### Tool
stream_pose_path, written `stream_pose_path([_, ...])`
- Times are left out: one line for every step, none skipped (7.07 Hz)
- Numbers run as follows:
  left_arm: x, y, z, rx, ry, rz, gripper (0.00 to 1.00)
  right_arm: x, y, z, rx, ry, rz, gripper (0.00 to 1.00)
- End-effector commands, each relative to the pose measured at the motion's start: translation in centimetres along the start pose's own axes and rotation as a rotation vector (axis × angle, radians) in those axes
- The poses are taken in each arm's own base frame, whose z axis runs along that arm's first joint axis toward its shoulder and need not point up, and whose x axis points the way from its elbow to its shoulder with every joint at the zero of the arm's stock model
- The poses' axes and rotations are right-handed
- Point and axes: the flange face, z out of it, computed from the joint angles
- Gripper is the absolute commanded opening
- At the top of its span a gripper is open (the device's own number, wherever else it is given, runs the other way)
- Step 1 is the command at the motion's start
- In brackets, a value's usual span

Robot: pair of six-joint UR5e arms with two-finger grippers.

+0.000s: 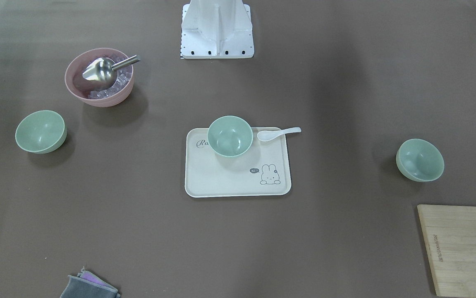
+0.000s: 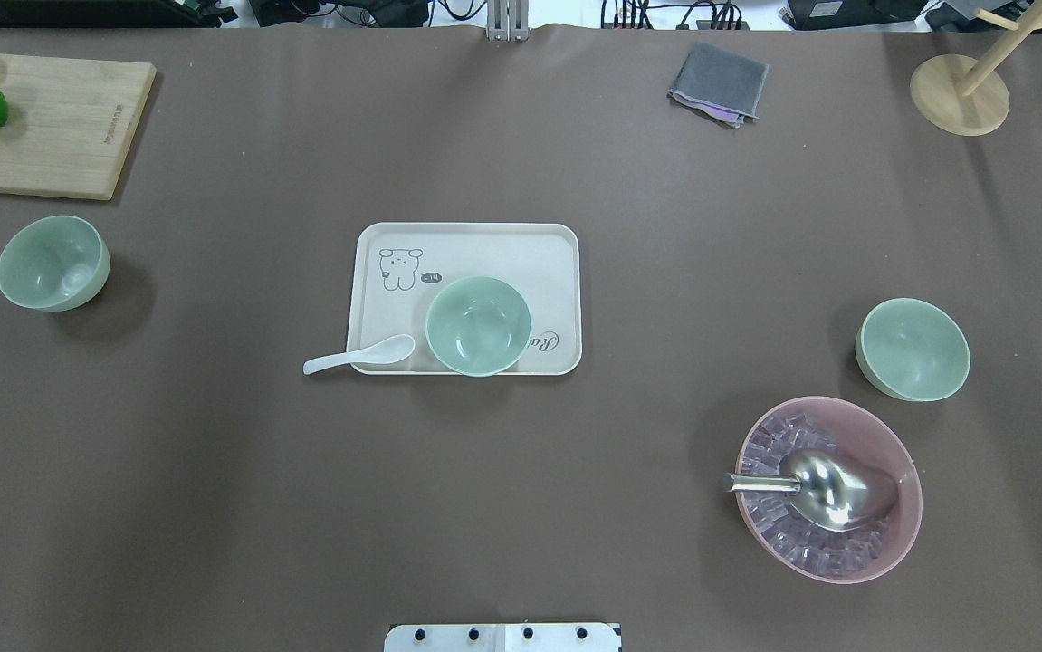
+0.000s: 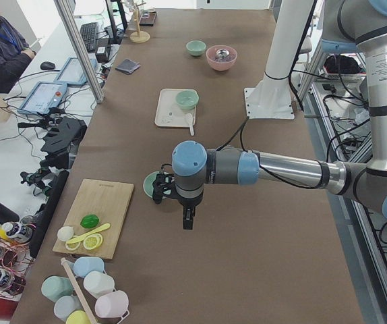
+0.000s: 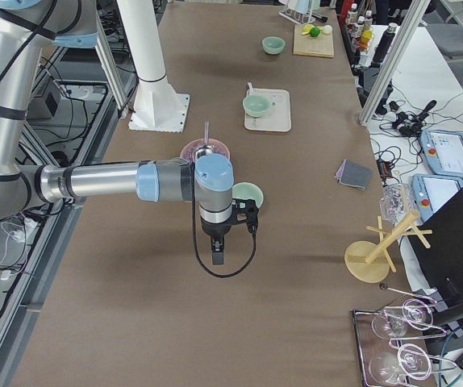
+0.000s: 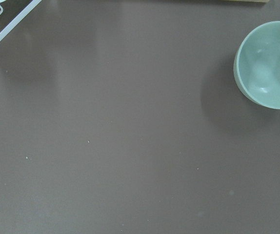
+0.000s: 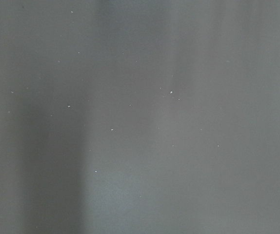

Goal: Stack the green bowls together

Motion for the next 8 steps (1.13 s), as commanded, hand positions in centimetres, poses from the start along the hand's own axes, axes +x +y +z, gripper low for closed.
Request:
stream_pose_path([0.5, -0.2, -0.4, 0.007, 0.000, 0.008, 0.98, 0.0, 0.0, 0.0, -0.001, -0.005, 0.001, 1.00])
stream_pose_path([0.6, -0.2, -0.5, 0.012, 0.000, 0.013, 0.98, -0.1, 0.0, 0.0, 0.003, -0.005, -0.002, 1.00])
stream_pose_path([0.8, -0.4, -0.7, 0.020, 0.001, 0.023, 0.98, -0.4, -0.5, -0.4, 0.016, -0.004, -0.015, 1.00])
stream_pose_path([1.5, -1.3, -1.3, 0.035, -0.002, 0.043, 0.98, -0.6, -0.9, -0.8, 0.029, 0.002, -0.023, 1.00])
stream_pose_path([2.1, -2.5, -1.9, 0.049, -0.002, 0.057, 0.98, -1.0, -1.6, -1.3, 0.046, 0.003, -0.033, 1.00])
stream_pose_path([3.2, -3.9, -3.2, 0.080, 0.004, 0.085, 0.98, -2.1, -2.5, -2.9, 0.084, 0.002, -0.058, 1.00])
stream_pose_path([4.7, -5.3, -4.7, 0.123, 0.007, 0.124, 0.98, -3.8, -4.4, -5.1, 0.143, 0.007, -0.102, 1.00])
stream_pose_path([6.1, -7.0, -6.4, 0.207, 0.000, 0.202, 0.98, -4.6, -5.8, -6.2, 0.206, 0.008, -0.151, 1.00])
